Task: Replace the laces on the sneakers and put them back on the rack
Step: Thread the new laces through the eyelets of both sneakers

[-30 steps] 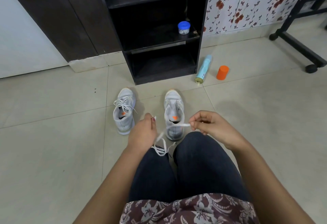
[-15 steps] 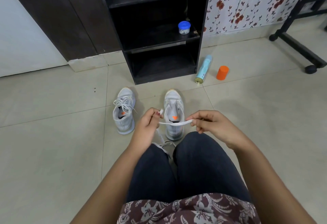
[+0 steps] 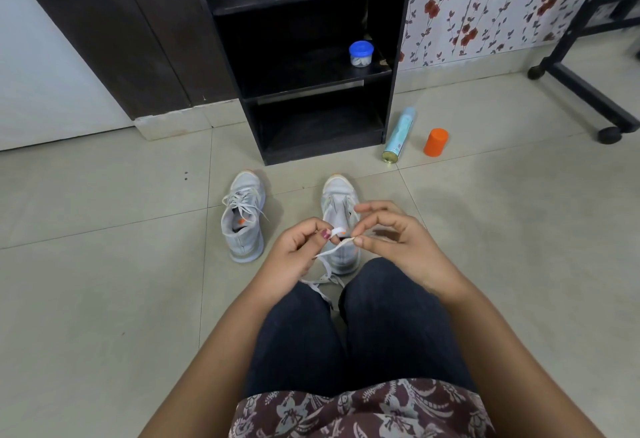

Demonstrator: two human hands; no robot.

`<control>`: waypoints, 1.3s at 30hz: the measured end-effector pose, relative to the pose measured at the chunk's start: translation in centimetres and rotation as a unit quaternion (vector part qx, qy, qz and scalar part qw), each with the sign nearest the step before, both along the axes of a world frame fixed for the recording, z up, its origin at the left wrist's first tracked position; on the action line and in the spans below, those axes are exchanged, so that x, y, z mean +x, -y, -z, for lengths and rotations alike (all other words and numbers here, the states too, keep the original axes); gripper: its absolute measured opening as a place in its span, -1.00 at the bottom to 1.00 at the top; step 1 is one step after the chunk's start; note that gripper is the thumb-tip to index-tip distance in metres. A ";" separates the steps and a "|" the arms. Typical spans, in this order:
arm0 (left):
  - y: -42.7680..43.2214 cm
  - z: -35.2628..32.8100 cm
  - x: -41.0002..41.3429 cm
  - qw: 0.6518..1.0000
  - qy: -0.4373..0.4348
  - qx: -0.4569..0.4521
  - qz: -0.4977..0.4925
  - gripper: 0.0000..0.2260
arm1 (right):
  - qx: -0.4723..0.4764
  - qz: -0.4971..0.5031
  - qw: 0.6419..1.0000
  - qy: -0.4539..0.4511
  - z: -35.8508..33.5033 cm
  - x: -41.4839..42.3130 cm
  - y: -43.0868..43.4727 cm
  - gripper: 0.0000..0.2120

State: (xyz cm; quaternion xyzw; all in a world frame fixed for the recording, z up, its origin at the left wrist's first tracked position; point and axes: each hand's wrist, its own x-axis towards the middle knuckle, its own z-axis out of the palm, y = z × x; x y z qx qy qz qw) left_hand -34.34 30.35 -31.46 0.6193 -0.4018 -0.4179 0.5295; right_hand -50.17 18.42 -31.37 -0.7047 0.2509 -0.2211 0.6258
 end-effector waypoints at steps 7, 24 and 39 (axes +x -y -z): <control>-0.3 0.4 0.5 0.998 -0.048 -0.009 -0.043 -0.77 | 0.115 -0.026 0.993 -0.009 -0.2 -0.2 -0.3 -0.93; 0.8 0.8 -2.5 0.990 0.031 -0.025 -0.136 -0.83 | -0.031 0.065 0.996 -0.055 -1.1 0.8 -0.8 -0.82; 1.1 0.0 -2.8 0.986 0.034 -0.025 -0.158 -0.91 | -0.048 0.104 0.993 -0.022 -1.3 0.9 -1.2 -0.81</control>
